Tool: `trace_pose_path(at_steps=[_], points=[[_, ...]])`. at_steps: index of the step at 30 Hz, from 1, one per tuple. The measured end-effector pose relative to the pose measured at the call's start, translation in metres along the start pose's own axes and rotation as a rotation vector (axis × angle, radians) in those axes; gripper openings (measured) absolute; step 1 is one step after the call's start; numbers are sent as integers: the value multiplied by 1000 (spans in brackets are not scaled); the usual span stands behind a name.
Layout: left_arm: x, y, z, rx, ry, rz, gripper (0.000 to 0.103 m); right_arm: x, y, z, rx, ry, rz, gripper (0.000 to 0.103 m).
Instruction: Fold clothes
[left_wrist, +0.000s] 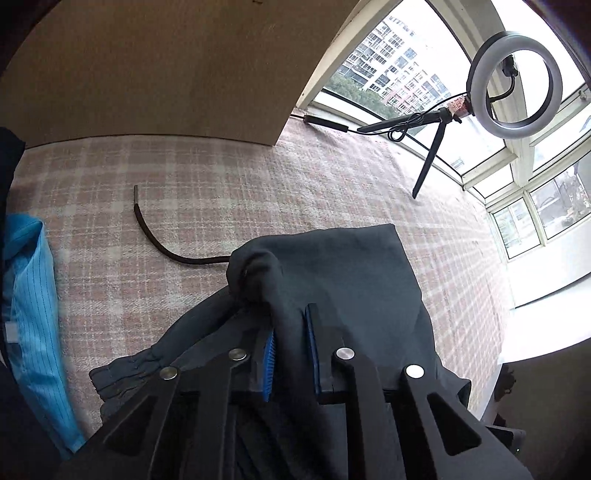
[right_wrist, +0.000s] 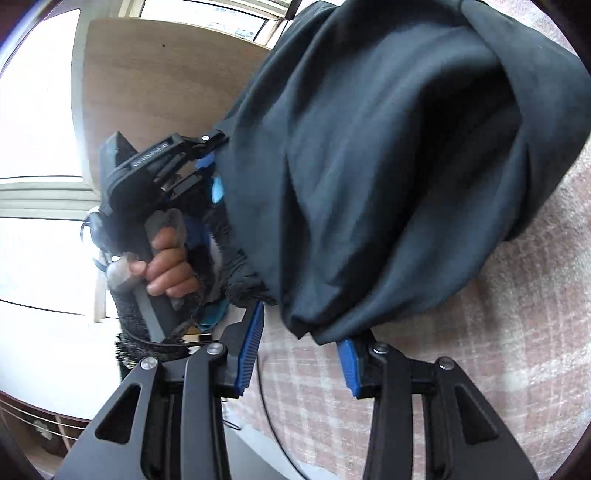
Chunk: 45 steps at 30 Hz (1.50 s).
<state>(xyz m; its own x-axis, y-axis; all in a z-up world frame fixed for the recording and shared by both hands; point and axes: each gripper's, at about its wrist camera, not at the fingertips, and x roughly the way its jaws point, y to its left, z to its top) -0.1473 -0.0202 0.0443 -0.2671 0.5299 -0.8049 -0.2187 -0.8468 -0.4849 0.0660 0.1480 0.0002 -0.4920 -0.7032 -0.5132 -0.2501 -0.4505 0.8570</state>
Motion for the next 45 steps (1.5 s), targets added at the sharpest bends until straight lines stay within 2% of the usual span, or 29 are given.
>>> trace_pose_path(at_steps=[2, 3, 4, 5, 6, 7, 10, 14, 16, 18, 19, 21, 22, 25, 26, 28, 31, 33, 37, 40, 41, 45], points=[[-3, -3, 2, 7, -6, -4, 9, -5, 7, 0, -29, -31, -34, 50], [-4, -5, 3, 17, -9, 2, 9, -7, 10, 0, -44, -47, -52, 51], [-4, -6, 3, 27, -13, 8, 8, -5, 13, 1, -70, -57, -108, 50], [-5, -7, 4, 30, -14, 10, 7, -1, 13, 3, -69, -47, -119, 45], [-5, -8, 4, 33, -14, 12, 6, 3, 13, 4, -68, -37, -130, 21], [-6, -9, 5, 34, -17, 10, 5, 7, 13, 5, -67, -27, -141, 5], [-12, -11, 7, 25, -23, -28, 4, 4, 19, 1, -66, -37, -150, 5], [-40, -16, 10, 55, -63, -38, 4, -15, 42, -1, -78, -46, -39, 5], [-58, -15, 9, 72, -95, -19, 4, -17, 65, -5, -128, -60, -12, 5], [-72, -12, 8, 101, -128, 71, 4, -9, 83, -11, -172, -62, 21, 5], [-79, -10, 8, 115, -144, 118, 4, 6, 85, -12, -187, -38, 4, 5], [-75, -4, 9, 134, -147, 281, 9, 35, 89, -14, -218, 12, -29, 8], [-74, -1, 10, 143, -147, 358, 9, 55, 87, -17, -213, 81, -71, 12], [-68, 8, 5, 174, -128, 455, 8, 95, 79, -35, -198, 340, -108, 17], [-73, 2, -2, 198, -133, 425, 8, 91, 81, -43, -236, 357, -94, 17], [-84, -9, -17, 246, -142, 364, 8, 61, 86, -54, -345, 320, -110, 17], [-100, -26, -40, 317, -156, 273, 13, 17, 88, -31, -377, 207, -156, 22], [-110, -38, -56, 365, -165, 211, 23, -13, 89, -15, -398, 131, -187, 23], [-110, -86, -100, 441, -92, 15, 35, -71, 91, 16, -438, -21, -248, 23], [-88, -120, -126, 436, -27, -91, 39, -116, 92, 39, -467, -136, -293, 23], [-78, -130, -130, 434, -14, -90, 41, -130, 93, 47, -477, -175, -308, 24], [-35, -150, -125, 352, 26, -18, 41, -129, 89, 79, -553, -130, -348, 25]])
